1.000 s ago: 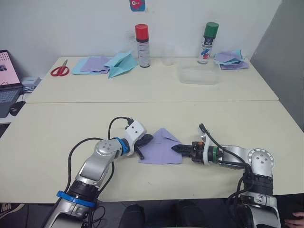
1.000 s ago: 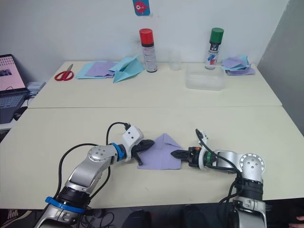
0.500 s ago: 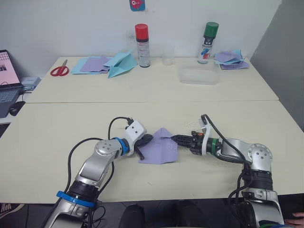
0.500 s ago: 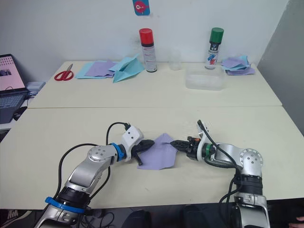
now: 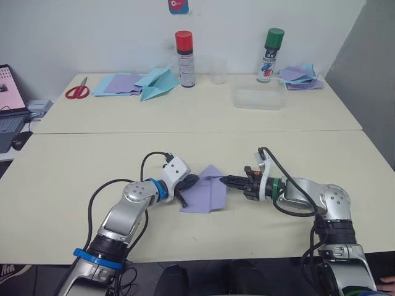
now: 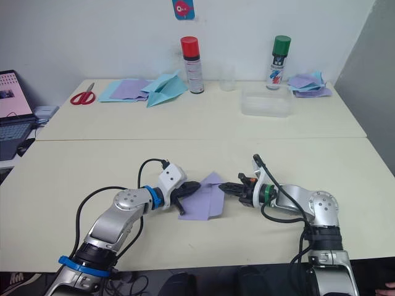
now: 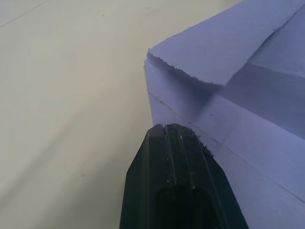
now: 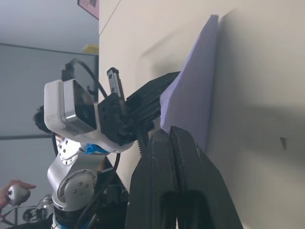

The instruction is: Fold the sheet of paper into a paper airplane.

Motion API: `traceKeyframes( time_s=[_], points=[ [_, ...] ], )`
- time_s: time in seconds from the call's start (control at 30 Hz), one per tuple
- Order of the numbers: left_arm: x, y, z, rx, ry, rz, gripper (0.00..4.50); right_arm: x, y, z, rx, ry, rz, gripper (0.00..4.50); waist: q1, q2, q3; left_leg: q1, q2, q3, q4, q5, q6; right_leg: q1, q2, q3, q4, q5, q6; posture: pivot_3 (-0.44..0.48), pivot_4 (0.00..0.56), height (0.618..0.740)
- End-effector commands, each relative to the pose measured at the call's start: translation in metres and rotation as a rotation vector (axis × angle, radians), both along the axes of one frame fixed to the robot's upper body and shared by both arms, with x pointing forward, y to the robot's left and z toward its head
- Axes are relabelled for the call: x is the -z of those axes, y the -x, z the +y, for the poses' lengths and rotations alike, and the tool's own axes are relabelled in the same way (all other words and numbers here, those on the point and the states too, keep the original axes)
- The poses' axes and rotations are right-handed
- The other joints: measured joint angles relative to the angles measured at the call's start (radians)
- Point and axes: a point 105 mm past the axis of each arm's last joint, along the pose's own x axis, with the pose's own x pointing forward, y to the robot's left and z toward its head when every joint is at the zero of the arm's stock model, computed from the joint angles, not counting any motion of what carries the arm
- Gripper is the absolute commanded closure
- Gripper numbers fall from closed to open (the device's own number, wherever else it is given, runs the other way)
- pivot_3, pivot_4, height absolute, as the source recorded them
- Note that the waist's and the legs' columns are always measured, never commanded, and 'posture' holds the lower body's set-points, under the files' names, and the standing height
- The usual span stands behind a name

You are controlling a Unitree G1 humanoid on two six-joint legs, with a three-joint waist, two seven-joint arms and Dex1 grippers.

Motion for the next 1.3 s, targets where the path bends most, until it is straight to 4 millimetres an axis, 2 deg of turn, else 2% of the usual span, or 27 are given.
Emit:
traceKeyframes(
  time_s=[0.03, 0.27, 0.6, 0.87, 1.1, 1.27, 1.3],
  points=[
    [0.036, 0.008, 0.015, -0.067, -0.053, 0.14, 4.5, -0.013, 0.001, 0.016, -0.044, -0.034, -0.06, 4.48, 0.0, 0.0, 0.0, 0.0, 0.0, 0.0, 0.0, 0.0, 0.0, 0.0, 0.0, 0.0, 0.0, 0.0, 0.0, 0.0, 0.15, 0.74],
    [0.036, 0.017, 0.01, -0.014, -0.022, 0.187, 4.5, -0.011, -0.001, 0.029, -0.062, -0.043, -0.071, 4.48, -0.001, 0.0, 0.0, -0.001, 0.001, 0.0, -0.001, 0.0, 0.0, 0.0, 0.0, 0.0, -0.001, 0.0, 0.0, 0.0, 0.15, 0.74],
    [0.028, 0.013, 0.009, 0.02, -0.004, 0.187, 4.5, -0.013, -0.008, 0.031, -0.067, -0.044, -0.112, 4.48, 0.0, 0.0, 0.0, -0.001, 0.0, 0.001, -0.01, 0.0, 0.0, 0.0, 0.0, -0.002, -0.009, -0.001, 0.001, 0.0, 0.15, 0.74],
    [0.015, 0.006, -0.002, 0.084, 0.012, 0.163, 4.5, -0.009, -0.007, 0.031, -0.082, -0.031, -0.116, 4.48, 0.005, 0.0, 0.0, -0.002, -0.002, 0.002, -0.011, 0.0, 0.0, 0.0, -0.002, -0.001, -0.012, -0.001, 0.002, 0.0, 0.15, 0.74],
    [0.004, 0.011, -0.018, 0.174, 0.049, 0.158, 4.5, -0.009, -0.006, 0.033, -0.085, -0.035, -0.12, 4.48, 0.006, 0.0, 0.0, -0.002, -0.002, 0.002, -0.011, 0.0, 0.0, 0.0, -0.003, -0.002, -0.012, 0.0, 0.003, 0.0, 0.15, 0.74],
    [0.009, 0.013, -0.017, 0.178, 0.033, 0.165, 4.5, -0.009, -0.005, 0.035, -0.09, -0.04, -0.125, 4.48, 0.007, 0.0, 0.0, -0.004, -0.002, 0.002, -0.011, 0.0, 0.0, -0.001, -0.003, -0.002, -0.012, -0.001, 0.005, 0.0, 0.15, 0.74],
    [0.011, 0.013, -0.016, 0.174, 0.027, 0.168, 4.5, -0.01, -0.005, 0.035, -0.09, -0.041, -0.125, 4.31, 0.007, 0.0, 0.0, -0.004, -0.002, 0.002, -0.011, 0.0, 0.0, -0.001, -0.003, -0.002, -0.012, -0.001, 0.005, 0.0, 0.15, 0.74]
  ],
)
